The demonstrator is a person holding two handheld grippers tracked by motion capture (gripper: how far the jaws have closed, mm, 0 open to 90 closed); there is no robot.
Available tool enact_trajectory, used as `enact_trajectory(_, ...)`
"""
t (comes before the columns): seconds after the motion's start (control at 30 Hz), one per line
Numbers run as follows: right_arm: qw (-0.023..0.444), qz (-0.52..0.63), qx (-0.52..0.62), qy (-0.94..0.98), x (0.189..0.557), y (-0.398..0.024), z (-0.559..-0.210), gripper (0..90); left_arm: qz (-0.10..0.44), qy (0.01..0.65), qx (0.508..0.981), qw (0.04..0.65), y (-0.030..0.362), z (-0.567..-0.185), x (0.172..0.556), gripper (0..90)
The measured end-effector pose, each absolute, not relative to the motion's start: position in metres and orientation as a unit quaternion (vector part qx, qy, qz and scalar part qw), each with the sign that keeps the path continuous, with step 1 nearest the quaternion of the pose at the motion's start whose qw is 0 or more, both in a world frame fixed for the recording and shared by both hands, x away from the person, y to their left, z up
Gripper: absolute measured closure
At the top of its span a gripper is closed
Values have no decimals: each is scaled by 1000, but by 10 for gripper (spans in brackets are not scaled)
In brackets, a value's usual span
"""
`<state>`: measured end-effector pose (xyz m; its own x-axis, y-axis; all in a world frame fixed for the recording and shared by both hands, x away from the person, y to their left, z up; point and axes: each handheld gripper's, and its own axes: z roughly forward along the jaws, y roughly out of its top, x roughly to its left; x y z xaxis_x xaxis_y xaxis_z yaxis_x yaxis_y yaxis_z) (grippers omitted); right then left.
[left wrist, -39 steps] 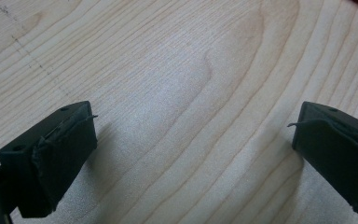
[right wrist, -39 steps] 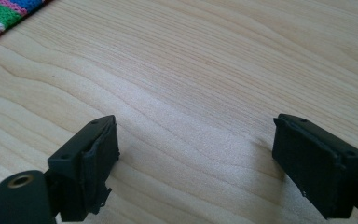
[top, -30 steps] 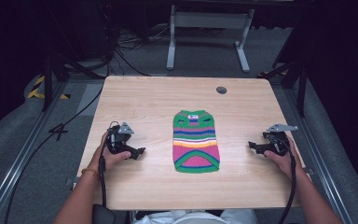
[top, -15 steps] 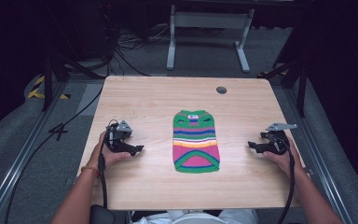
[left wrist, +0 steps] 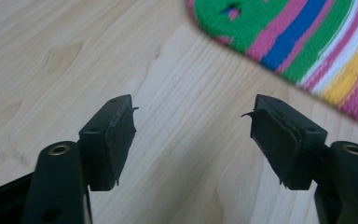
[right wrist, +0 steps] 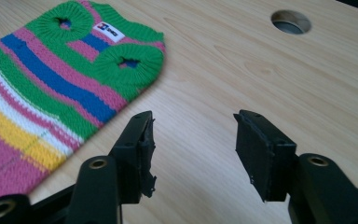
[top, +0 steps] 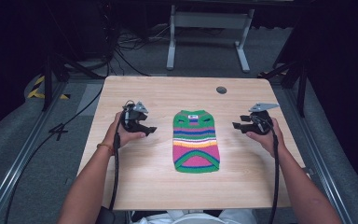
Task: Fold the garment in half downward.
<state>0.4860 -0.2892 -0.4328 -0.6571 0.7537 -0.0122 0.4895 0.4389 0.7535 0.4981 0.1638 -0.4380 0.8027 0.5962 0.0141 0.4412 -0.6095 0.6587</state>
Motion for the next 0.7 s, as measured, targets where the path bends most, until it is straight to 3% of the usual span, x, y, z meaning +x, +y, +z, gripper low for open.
enact_trajectory(0.13,165,381,360,836,500,-268,-432,528,107,292,884,350,144,-436,515,394)
enact_trajectory(0.47,147,380,346,845,537,-220,-435,590,90,290,884,356,96,-445,552,388)
enact_trajectory(0.7,135,369,356,848,560,-202,-450,655,74,324,871,362,74,-460,575,424)
